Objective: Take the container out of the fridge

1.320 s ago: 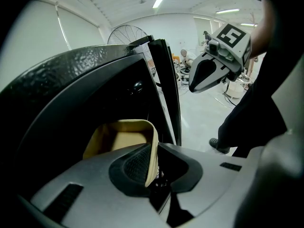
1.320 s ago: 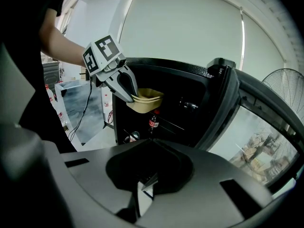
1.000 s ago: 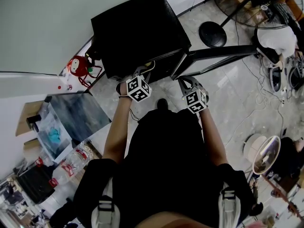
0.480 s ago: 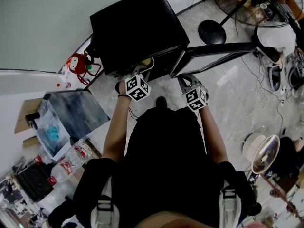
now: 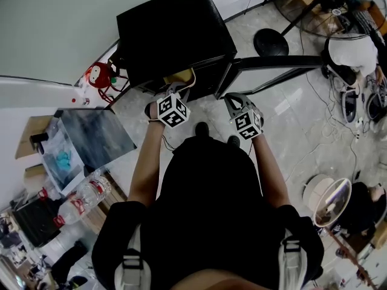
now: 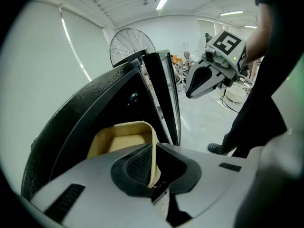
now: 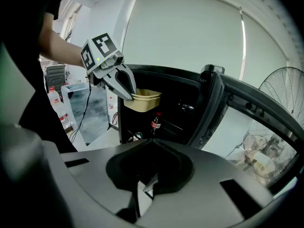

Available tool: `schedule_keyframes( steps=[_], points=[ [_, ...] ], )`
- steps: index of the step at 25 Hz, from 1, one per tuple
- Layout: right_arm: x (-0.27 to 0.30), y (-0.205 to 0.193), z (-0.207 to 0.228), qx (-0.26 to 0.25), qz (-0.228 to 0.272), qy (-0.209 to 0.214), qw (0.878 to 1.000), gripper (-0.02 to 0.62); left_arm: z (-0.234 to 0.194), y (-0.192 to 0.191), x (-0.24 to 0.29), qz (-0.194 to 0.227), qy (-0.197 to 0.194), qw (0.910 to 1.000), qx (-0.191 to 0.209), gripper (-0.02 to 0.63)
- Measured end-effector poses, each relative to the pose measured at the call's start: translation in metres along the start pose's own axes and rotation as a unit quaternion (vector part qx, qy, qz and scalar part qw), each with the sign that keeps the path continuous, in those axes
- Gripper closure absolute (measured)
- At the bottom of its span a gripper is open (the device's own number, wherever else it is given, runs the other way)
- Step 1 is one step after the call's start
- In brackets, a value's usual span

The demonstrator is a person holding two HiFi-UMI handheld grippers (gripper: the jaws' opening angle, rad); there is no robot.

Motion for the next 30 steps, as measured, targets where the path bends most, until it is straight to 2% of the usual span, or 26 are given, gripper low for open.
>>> schedule_keyframes(
  steps=[30],
  points=[
    [-0.069,-0.041,0.025,-0.027,0.03,0.066,0.997,0.597,0.092,0.05,-0.005,-0.027,0.035,0.9973,-0.059,0.568]
  ],
)
Point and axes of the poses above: the fingertips, and each gripper's own axes: x forward along the fingers, z to its right, y out of its top, the point moved 6 cm from there along -x, backward along the fingers, and after that the axes turned 12 degrees about -y, right-handed, at the moved point
